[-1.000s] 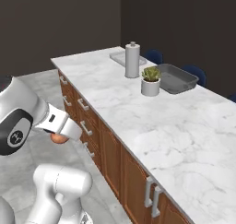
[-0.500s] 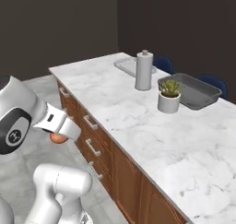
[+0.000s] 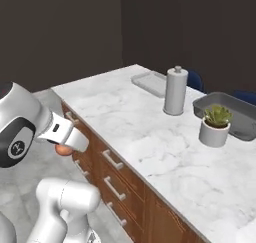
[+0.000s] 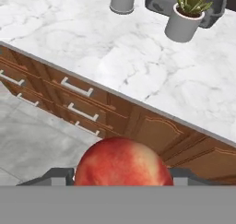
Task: Place the cold items (onion and peach) from the fridge in one tupperware on the dining counter. Place the warm items (hot dog and kebab skewer) in the stove area in another tupperware.
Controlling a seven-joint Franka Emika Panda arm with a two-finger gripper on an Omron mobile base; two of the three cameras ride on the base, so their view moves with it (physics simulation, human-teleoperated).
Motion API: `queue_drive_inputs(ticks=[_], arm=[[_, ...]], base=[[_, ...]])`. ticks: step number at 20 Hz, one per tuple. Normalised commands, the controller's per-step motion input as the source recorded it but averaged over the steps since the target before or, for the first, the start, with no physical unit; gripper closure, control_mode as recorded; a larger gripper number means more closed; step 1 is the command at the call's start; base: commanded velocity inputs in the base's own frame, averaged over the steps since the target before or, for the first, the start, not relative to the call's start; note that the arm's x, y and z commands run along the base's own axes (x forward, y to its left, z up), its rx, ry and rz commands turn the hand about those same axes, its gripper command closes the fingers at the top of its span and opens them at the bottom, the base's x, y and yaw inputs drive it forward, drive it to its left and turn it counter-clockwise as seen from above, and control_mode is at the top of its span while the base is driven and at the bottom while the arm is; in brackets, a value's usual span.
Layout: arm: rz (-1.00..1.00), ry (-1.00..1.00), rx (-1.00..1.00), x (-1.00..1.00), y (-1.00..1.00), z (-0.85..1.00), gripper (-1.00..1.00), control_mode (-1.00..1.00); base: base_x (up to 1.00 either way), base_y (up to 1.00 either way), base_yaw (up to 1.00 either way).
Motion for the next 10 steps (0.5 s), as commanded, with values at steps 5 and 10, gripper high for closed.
queue_drive_inputs(ticks=[5,10], arm=[[0.0,0.0,0.0,0.0,0.0,0.0,1.0,1.0],[0.0,0.0,0.0,0.0,0.0,0.0,1.0,1.0]], base=[[0.63,0.96,-0.28],[0.49,1.0,-0.35]])
